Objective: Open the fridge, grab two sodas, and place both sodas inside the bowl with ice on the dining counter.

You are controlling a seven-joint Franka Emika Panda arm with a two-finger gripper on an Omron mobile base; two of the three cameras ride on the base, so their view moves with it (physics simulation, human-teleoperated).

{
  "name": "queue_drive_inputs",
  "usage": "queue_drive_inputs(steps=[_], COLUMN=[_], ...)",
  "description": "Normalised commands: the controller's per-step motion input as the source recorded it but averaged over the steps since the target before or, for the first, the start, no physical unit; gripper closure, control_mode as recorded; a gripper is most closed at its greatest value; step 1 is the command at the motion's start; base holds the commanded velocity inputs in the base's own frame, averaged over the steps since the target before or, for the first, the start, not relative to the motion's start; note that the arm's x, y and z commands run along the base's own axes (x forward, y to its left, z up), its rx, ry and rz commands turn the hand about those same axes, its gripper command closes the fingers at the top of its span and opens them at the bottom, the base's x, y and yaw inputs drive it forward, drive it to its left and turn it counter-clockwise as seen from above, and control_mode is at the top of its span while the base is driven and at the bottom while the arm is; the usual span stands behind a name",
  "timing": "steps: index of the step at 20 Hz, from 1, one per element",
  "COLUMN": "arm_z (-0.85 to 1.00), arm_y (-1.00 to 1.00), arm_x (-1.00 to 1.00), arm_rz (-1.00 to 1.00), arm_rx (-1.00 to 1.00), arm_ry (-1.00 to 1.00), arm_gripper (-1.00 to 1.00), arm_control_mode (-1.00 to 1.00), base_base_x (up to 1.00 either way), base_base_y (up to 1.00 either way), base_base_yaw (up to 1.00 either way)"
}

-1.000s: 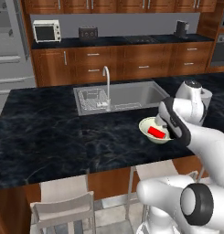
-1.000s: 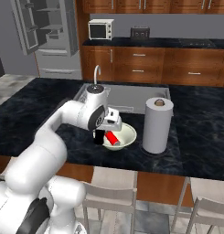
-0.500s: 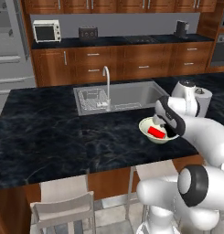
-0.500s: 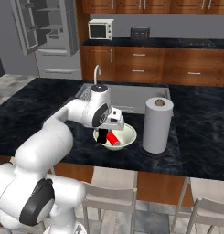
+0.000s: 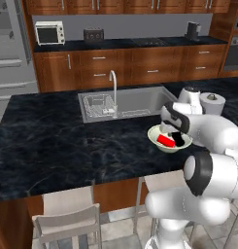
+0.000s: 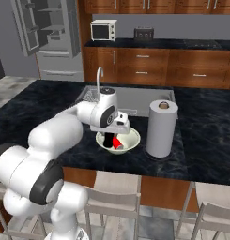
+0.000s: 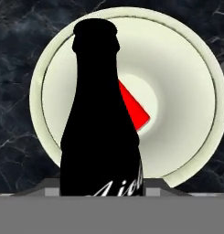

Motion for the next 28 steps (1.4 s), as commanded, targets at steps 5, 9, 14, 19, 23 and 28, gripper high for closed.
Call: queue_drive_inputs(steps=[5,9,14,19,23,28], arm_z=[-0.26,-0.22,-0.20,-0.18,-0.15,-0.14], arm_y=[-0.06,-0.01,0.00,0.00,0.00,0.00], arm_x=[0.23,0.21,0.19,0.17,0.19,0.24], arm_rz=[0.00,0.00,0.00,0.00,0.00,0.00], arm_rx=[0.00,0.00,0.00,0.00,0.00,0.00], arm_ry=[0.05,0.05,0.05,0.05,0.04,0.03], arm_gripper=[1.00,1.00,1.00,1.00,1.00,1.00], arm_control_mode=[-1.00,-1.00,-1.00,-1.00,-1.00,-1.00], base_base_x=[0.00,0.00,0.00,0.00,0.00,0.00], base_base_y=[0.00,0.00,0.00,0.00,0.00,0.00], base_base_yaw=[0.00,0.00,0.00,0.00,0.00,0.00])
